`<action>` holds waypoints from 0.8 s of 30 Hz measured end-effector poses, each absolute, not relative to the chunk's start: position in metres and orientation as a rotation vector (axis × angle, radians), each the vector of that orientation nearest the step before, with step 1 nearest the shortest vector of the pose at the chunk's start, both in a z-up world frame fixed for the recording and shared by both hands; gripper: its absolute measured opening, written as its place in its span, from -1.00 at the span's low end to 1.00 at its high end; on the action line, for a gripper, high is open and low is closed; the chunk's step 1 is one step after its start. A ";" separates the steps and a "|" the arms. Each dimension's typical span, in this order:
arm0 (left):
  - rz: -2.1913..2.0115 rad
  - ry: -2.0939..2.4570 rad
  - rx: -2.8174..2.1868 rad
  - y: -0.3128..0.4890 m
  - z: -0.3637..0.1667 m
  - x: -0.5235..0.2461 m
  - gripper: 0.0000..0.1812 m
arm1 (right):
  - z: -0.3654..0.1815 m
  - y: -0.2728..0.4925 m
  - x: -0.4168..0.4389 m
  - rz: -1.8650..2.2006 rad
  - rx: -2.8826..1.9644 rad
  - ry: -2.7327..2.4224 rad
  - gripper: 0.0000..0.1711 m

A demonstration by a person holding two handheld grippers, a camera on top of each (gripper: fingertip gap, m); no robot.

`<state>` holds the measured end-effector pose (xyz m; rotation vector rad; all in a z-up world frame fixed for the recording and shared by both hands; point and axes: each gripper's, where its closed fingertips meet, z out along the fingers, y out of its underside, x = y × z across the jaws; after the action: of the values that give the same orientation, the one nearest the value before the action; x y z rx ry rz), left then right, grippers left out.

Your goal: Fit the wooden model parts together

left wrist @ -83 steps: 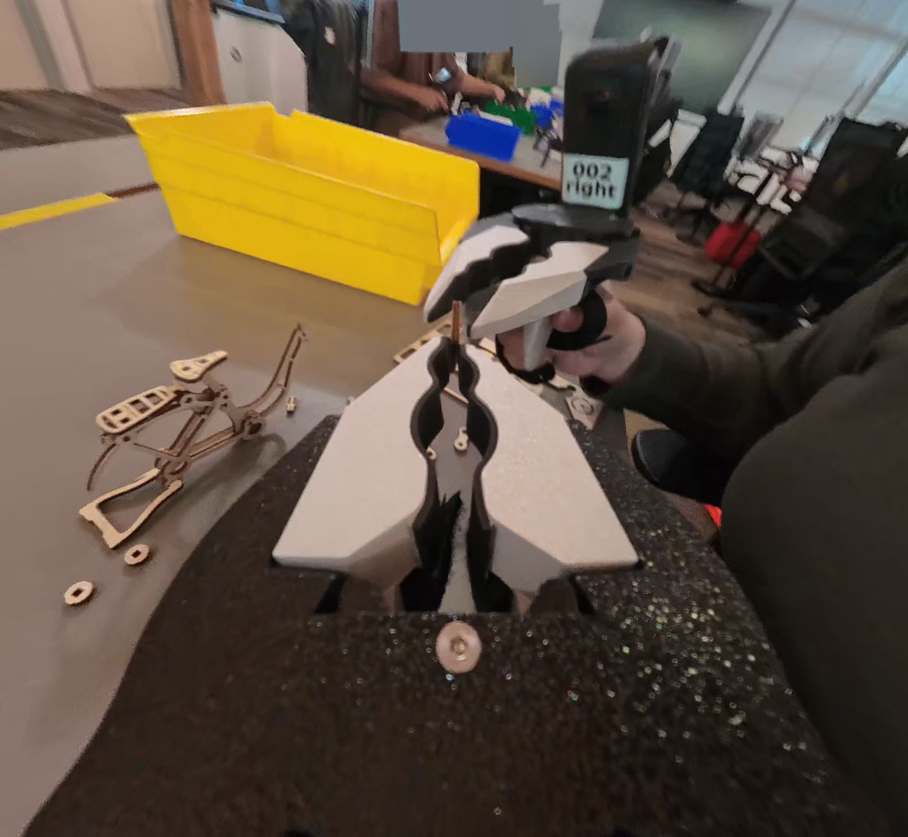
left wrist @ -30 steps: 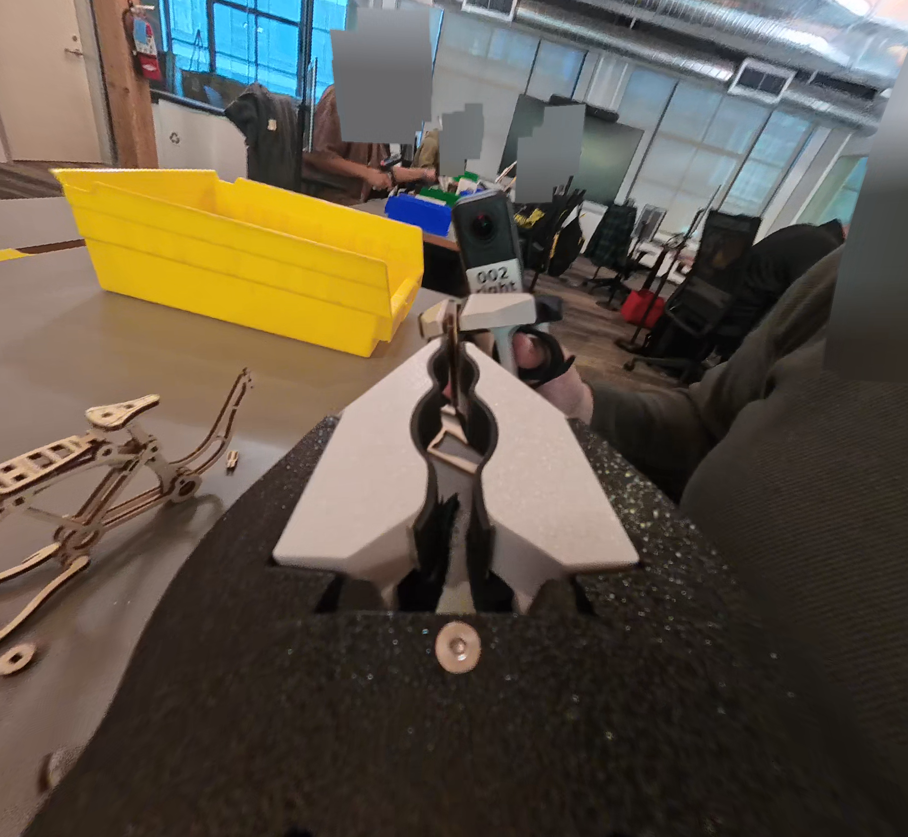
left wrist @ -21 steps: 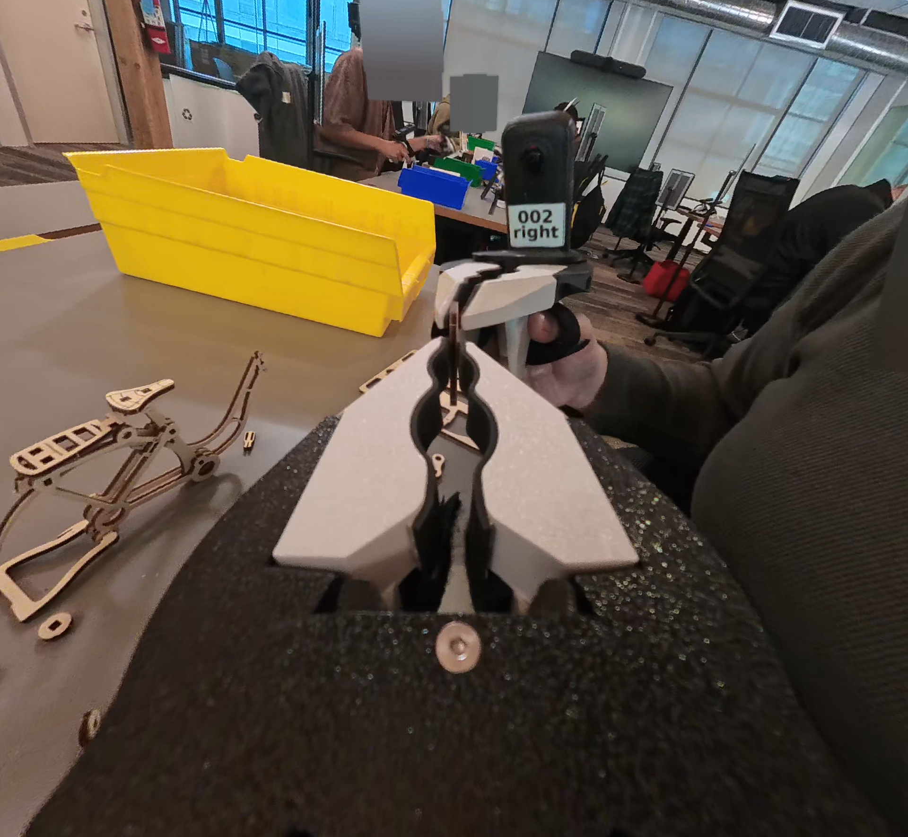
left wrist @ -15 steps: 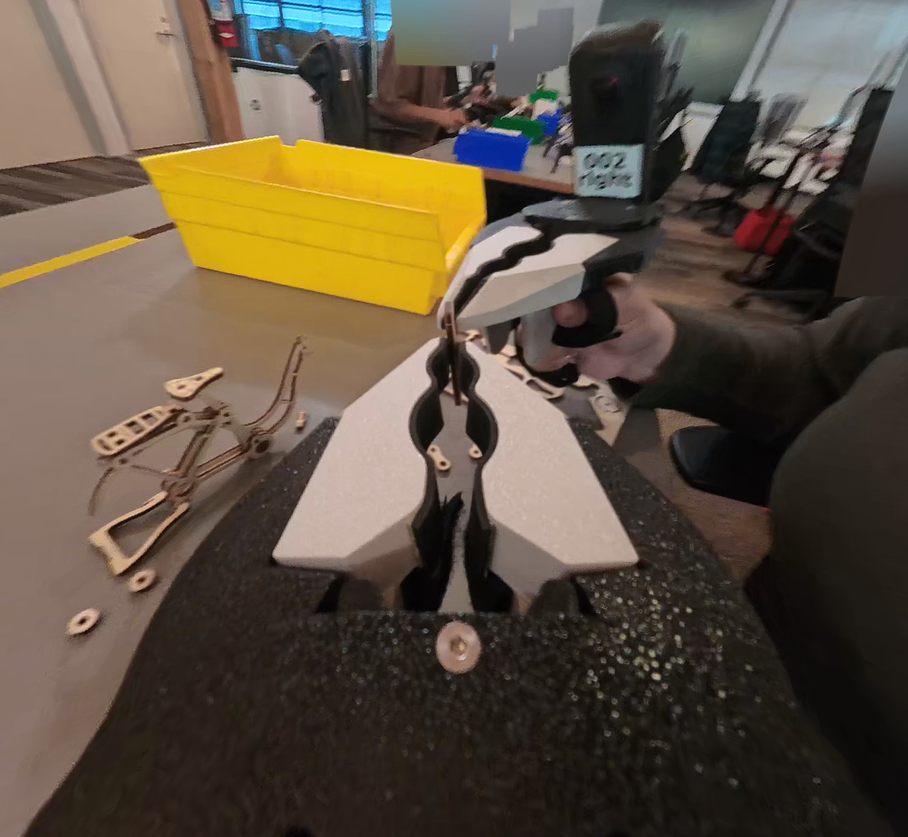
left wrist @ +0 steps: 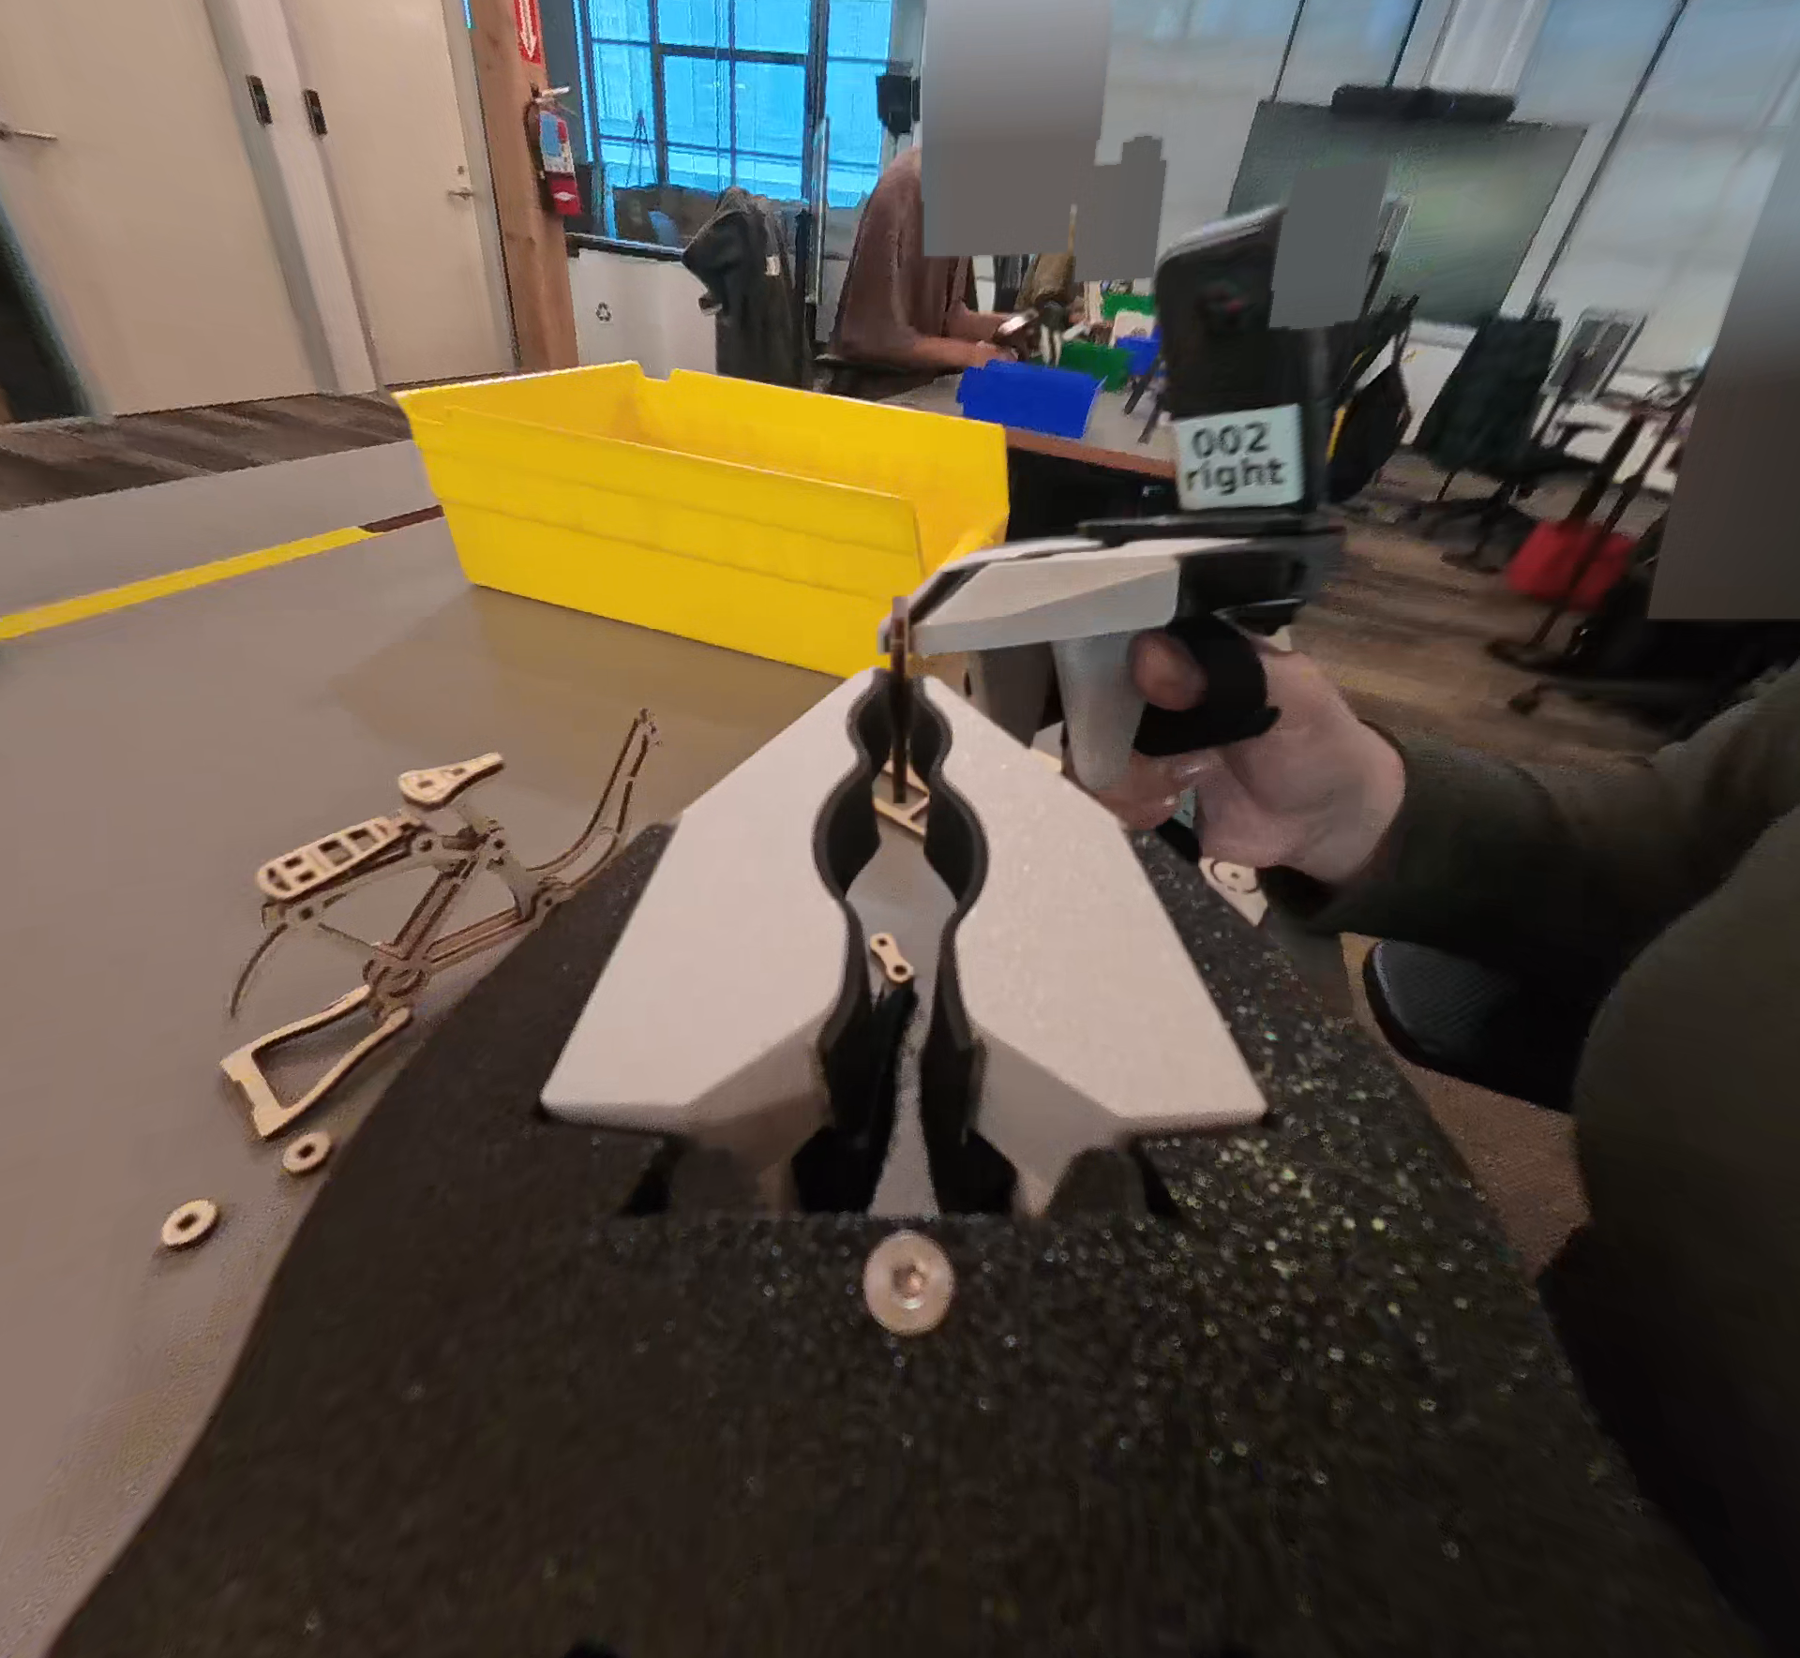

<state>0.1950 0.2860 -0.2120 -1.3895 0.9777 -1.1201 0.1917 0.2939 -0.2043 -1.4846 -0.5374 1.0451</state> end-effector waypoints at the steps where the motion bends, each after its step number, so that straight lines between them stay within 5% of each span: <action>1: -1.121 0.974 -1.390 0.287 -0.212 0.194 -1.00 | -0.205 0.295 0.193 1.084 -1.494 -0.524 -0.98; 13: -1.177 0.997 -1.384 0.282 -0.212 0.195 -1.00 | -0.206 0.293 0.193 1.103 -1.497 -0.550 -0.88; 24: -1.018 1.047 -1.286 0.276 -0.206 0.196 -0.99 | -0.200 0.285 0.190 0.916 -1.495 -0.655 -0.98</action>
<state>0.1958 0.2762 -0.2064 -1.2864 1.0465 -1.0182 0.1900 0.2851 -0.2004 -1.4947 -0.6551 0.9160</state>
